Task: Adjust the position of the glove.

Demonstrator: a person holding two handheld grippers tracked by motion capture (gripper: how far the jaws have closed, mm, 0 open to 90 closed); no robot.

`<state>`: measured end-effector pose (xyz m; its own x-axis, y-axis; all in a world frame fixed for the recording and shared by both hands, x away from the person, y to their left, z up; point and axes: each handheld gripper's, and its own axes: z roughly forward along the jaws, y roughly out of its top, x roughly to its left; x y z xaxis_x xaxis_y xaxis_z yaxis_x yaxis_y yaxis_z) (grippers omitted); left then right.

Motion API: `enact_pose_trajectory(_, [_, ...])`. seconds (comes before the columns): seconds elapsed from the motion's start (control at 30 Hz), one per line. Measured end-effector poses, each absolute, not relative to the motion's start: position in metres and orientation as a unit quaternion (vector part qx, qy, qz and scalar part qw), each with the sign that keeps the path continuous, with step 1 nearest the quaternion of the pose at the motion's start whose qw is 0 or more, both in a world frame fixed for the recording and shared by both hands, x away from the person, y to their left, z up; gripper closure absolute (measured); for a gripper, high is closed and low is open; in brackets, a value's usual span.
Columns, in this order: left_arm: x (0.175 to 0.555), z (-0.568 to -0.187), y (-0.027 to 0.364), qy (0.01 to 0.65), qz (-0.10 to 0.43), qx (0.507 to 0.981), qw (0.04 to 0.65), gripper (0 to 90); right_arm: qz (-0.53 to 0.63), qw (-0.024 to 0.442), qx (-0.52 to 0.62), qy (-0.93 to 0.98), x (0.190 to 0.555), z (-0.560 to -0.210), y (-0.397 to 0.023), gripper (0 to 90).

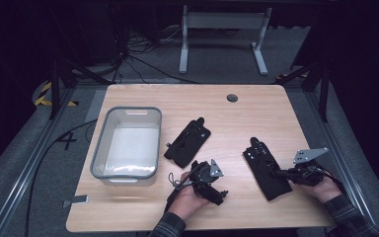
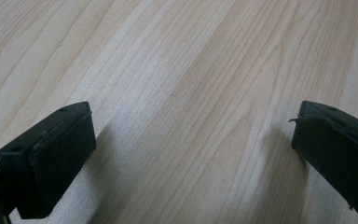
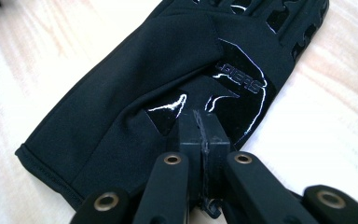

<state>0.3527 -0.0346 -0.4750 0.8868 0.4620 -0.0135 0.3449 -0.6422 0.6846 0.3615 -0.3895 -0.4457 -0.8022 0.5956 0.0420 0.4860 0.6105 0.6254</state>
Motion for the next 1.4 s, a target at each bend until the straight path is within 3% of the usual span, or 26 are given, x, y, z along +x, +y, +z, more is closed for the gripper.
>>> enact_pose_trajectory(0.4, [0.353,-0.475,-0.035,0.224,0.081,0.902,0.359,0.0,0.331,0.090,0.303,0.889,0.352,-0.438,-0.393,89.8])
enact_pose_trajectory(0.9, [0.353,-0.475,-0.035,0.223,0.081,0.903,0.359,0.0,0.354,0.114,0.293,0.881,0.414,-0.422,-0.365,89.9])
enact_pose_trajectory(1.4, [0.353,-0.475,-0.034,0.225,0.080,0.903,0.358,0.0,0.350,0.117,0.294,0.882,0.471,-0.438,-0.333,89.8])
